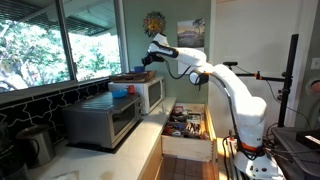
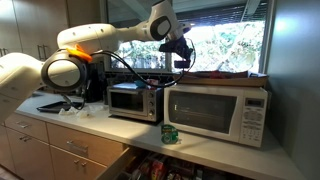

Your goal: Pick up the blue mug from the tray and put it on the gray oven

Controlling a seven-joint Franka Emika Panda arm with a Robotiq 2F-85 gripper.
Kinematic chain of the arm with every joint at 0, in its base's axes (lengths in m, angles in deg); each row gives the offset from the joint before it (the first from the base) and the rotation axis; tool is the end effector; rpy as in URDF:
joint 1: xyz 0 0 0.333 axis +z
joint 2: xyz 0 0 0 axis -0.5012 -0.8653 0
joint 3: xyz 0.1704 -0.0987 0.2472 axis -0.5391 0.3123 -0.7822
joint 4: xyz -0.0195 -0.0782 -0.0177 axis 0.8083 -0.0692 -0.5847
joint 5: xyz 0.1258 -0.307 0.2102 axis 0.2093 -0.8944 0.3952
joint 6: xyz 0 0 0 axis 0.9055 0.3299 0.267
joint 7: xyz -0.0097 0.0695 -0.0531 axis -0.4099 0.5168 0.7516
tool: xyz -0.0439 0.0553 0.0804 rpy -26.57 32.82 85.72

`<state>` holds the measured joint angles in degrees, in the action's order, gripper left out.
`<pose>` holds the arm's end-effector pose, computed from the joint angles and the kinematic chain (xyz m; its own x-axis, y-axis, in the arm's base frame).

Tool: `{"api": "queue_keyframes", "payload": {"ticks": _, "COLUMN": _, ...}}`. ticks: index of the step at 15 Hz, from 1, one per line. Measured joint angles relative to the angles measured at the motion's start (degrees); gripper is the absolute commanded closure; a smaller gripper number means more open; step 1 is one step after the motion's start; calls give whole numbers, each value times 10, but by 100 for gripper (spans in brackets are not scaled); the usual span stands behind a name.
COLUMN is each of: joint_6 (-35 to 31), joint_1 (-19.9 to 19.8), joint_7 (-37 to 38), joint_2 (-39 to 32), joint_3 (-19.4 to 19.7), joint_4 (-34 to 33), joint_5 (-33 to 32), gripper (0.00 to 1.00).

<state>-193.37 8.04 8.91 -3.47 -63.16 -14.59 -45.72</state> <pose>0.6873 -0.3076 0.6927 0.6286 -0.3184 0.7096 -0.3802 -0.9217 -0.0767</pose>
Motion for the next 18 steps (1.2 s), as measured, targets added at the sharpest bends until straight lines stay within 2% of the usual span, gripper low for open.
{"api": "queue_keyframes", "payload": {"ticks": 3, "joint_6": 0, "joint_1": 16, "joint_7": -7, "joint_2": 9, "joint_3": -1, "joint_4": -19, "joint_5": -3, "gripper": 99}}
{"api": "queue_keyframes", "payload": {"ticks": 7, "joint_6": 39, "joint_1": 47, "joint_7": -8, "joint_2": 29, "joint_3": -34, "joint_4": -65, "joint_5": -9, "gripper": 99}}
{"api": "queue_keyframes", "payload": {"ticks": 12, "joint_6": 156, "joint_1": 83, "joint_7": -6, "joint_2": 78, "joint_3": -95, "joint_4": -64, "joint_5": 9, "gripper": 99}}
{"api": "queue_keyframes", "payload": {"ticks": 14, "joint_6": 198, "joint_1": 90, "joint_7": -5, "joint_2": 90, "joint_3": -110, "joint_4": -64, "joint_5": 22, "gripper": 95}}
{"api": "queue_keyframes", "payload": {"ticks": 18, "joint_6": 214, "joint_1": 93, "joint_7": -4, "joint_2": 96, "joint_3": -116, "joint_4": -62, "joint_5": 28, "gripper": 95}}
